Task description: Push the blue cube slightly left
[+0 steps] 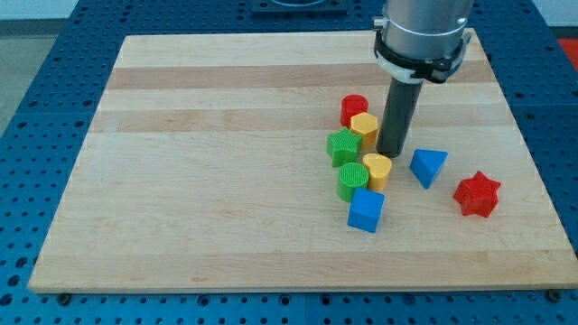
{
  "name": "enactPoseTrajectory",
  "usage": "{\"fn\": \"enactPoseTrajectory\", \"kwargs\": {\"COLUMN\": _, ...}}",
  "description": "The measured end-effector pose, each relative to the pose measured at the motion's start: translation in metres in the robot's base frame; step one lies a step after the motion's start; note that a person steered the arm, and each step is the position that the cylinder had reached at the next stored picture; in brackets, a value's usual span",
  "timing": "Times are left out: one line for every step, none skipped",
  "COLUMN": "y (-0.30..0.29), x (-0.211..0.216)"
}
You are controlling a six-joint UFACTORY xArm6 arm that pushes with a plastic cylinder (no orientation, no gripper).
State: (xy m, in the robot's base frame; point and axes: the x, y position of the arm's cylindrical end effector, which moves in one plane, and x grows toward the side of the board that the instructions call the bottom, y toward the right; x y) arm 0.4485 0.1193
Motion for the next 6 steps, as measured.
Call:
{"fn": "enactPoseTrajectory", "kwargs": {"y": 0.051, "x": 0.041}}
{"fn": "enactPoseTrajectory", "kwargs": {"y": 0.085, "x": 0.094}}
{"fn": "enactPoseTrajectory", "kwargs": {"y": 0.081, "x": 0.126}}
{"fn": "enactPoseTrajectory", "kwargs": {"y": 0.052, "x": 0.13}}
{"fn": "enactPoseTrajectory", "kwargs": {"y": 0.019, "x": 0.131}}
{"fn": "enactPoseTrajectory", "kwargs": {"y": -0.013, "x": 0.127}}
